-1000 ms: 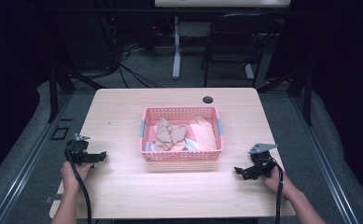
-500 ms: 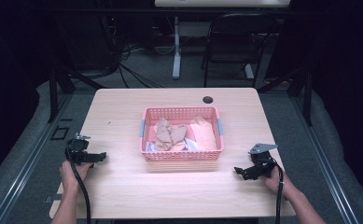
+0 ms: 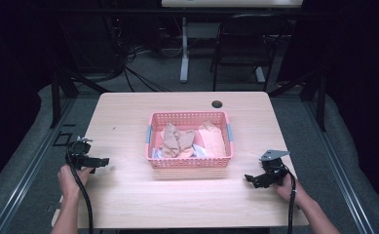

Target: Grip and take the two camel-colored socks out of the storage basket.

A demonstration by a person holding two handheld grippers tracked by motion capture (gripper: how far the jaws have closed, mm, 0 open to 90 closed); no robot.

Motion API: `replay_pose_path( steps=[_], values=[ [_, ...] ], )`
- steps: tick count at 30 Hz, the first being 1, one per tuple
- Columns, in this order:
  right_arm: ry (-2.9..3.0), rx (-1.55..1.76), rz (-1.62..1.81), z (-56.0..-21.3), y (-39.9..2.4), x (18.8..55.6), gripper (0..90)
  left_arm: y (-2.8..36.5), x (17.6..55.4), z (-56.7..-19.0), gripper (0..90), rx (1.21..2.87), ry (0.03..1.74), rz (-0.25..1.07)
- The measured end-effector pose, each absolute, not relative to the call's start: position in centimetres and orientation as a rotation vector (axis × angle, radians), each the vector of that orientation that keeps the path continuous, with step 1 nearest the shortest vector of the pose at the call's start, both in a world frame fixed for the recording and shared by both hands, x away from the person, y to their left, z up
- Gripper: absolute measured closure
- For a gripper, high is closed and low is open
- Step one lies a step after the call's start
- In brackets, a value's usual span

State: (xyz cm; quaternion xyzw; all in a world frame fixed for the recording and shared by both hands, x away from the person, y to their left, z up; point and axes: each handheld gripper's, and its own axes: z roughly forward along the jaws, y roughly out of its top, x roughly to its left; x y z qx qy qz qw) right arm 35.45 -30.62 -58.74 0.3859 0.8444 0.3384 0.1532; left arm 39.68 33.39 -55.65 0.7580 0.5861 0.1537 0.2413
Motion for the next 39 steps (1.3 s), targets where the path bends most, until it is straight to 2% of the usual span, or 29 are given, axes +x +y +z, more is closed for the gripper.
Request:
replay_pose_path(
  steps=[11,27,39],
  values=[
    [2.419,1.111,0.97,-58.7,-30.6,35.4,0.0,32.3,39.5,-52.5,0.6,2.072,1.523,0.415],
    [2.415,1.113,0.975,-58.8,-30.6,35.4,0.0,29.9,40.1,-49.5,0.2,2.155,1.435,0.358],
    [2.414,1.113,0.976,-58.8,-30.6,35.4,0.0,27.3,41.4,-45.3,0.0,2.208,1.284,0.304]
  ],
)
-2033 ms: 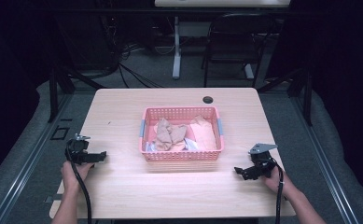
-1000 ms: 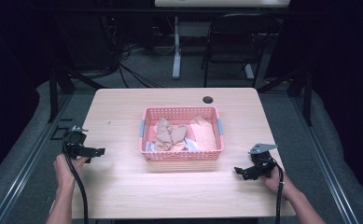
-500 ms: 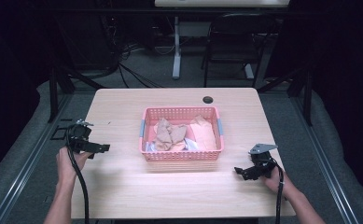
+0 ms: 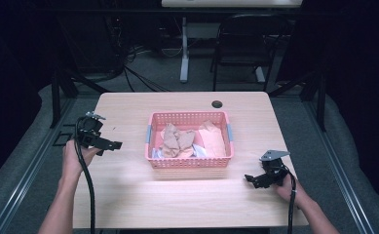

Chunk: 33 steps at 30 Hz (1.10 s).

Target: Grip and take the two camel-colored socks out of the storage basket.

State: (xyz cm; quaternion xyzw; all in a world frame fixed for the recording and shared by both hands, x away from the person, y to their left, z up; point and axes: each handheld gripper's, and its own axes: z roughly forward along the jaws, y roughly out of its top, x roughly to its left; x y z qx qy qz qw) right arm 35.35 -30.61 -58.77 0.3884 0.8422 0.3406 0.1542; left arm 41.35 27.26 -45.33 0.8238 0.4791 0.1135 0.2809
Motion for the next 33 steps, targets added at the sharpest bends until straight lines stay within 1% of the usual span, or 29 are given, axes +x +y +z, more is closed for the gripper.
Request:
replay_pose_path(
  steps=[11,16,17,24,33],
  values=[
    [2.415,1.116,0.974,-58.7,-30.6,35.3,0.0,23.8,42.9,-43.4,0.0,2.257,1.176,0.276],
    [2.416,1.115,0.974,-58.7,-30.6,35.3,0.0,21.6,43.8,-42.9,0.0,2.278,1.123,0.234],
    [2.416,1.115,0.974,-58.7,-30.6,35.3,0.0,21.6,43.8,-42.9,0.0,2.278,1.123,0.234],
    [2.416,1.115,0.974,-58.7,-30.6,35.3,0.0,18.3,45.1,-42.9,0.0,2.345,1.048,0.211],
    [2.415,1.114,0.975,-58.8,-30.6,35.3,0.0,15.4,46.5,-43.6,0.0,2.396,1.012,0.183]
  ],
)
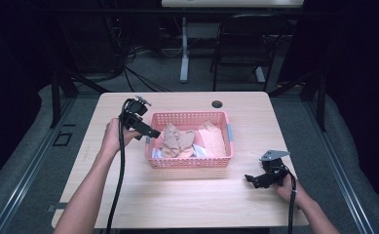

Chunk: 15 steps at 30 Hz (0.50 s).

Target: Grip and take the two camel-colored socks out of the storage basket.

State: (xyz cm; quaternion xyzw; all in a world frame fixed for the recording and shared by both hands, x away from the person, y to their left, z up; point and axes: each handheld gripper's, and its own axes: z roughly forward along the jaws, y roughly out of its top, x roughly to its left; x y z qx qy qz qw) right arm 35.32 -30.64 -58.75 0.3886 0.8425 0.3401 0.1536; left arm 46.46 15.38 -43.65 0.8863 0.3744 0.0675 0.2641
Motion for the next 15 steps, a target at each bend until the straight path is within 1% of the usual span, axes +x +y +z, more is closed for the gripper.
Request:
replay_pose_path(
  steps=[5,15],
  values=[
    [2.415,1.113,0.972,-58.8,-30.6,35.3,0.0,13.5,47.7,-44.2,0.0,2.421,1.003,0.156],
    [2.416,1.112,0.972,-58.7,-30.7,35.3,0.0,11.4,49.6,-44.9,1.2,2.43,1.026,0.14]
  ],
)
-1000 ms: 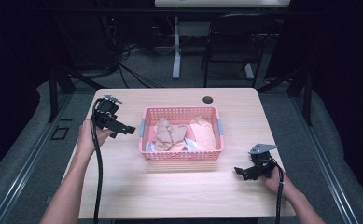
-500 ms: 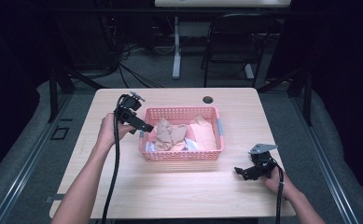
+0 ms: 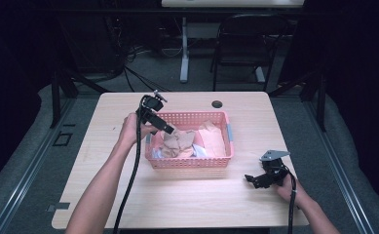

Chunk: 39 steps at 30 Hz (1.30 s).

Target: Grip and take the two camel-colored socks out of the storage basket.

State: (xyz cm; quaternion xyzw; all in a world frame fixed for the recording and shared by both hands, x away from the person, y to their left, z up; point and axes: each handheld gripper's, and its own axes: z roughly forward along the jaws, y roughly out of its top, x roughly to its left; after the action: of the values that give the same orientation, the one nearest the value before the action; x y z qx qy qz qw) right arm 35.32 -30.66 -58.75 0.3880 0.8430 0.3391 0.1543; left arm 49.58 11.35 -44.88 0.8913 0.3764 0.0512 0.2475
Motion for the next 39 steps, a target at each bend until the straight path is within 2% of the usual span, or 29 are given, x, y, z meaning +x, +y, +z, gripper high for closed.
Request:
replay_pose_path(
  steps=[10,21,26,28,29,30,31,33,34,35,36,39],
  values=[
    [2.415,1.111,0.972,-58.8,-30.7,35.3,0.0,9.3,50.9,-46.3,8.7,2.479,1.039,0.126],
    [2.416,1.11,0.973,-58.8,-30.7,35.3,0.0,8.8,51.9,-48.0,17.5,2.504,1.101,0.098],
    [2.416,1.11,0.973,-58.8,-30.7,35.3,0.0,8.6,51.8,-48.5,24.3,2.497,1.121,0.058],
    [2.416,1.111,0.972,-58.7,-30.7,35.3,0.0,8.5,51.8,-48.8,32.3,2.501,1.118,0.049],
    [2.416,1.111,0.972,-58.7,-30.7,35.3,0.0,8.4,51.7,-49.0,32.3,2.522,1.112,0.051],
    [2.415,1.111,0.972,-58.8,-30.7,35.3,0.0,8.4,51.6,-49.1,39.6,2.532,1.109,0.057],
    [2.415,1.111,0.972,-58.8,-30.7,35.3,0.0,8.4,51.4,-49.1,39.6,2.537,1.104,0.051],
    [2.416,1.11,0.973,-58.8,-30.7,35.3,0.0,8.4,51.2,-49.1,48.9,2.54,1.1,0.051],
    [2.416,1.11,0.973,-58.8,-30.7,35.3,0.0,8.5,51.1,-49.1,57.8,2.555,1.093,0.051],
    [2.416,1.11,0.973,-58.8,-30.7,35.3,0.0,8.5,51.1,-49.1,61.4,2.555,1.093,0.051],
    [2.416,1.11,0.972,-58.8,-30.7,35.3,0.0,8.5,51.0,-49.1,61.4,2.556,1.091,0.052],
    [2.416,1.11,0.973,-58.8,-30.7,35.3,0.0,8.5,50.6,-48.9,74.1,2.573,1.061,0.058]
  ],
)
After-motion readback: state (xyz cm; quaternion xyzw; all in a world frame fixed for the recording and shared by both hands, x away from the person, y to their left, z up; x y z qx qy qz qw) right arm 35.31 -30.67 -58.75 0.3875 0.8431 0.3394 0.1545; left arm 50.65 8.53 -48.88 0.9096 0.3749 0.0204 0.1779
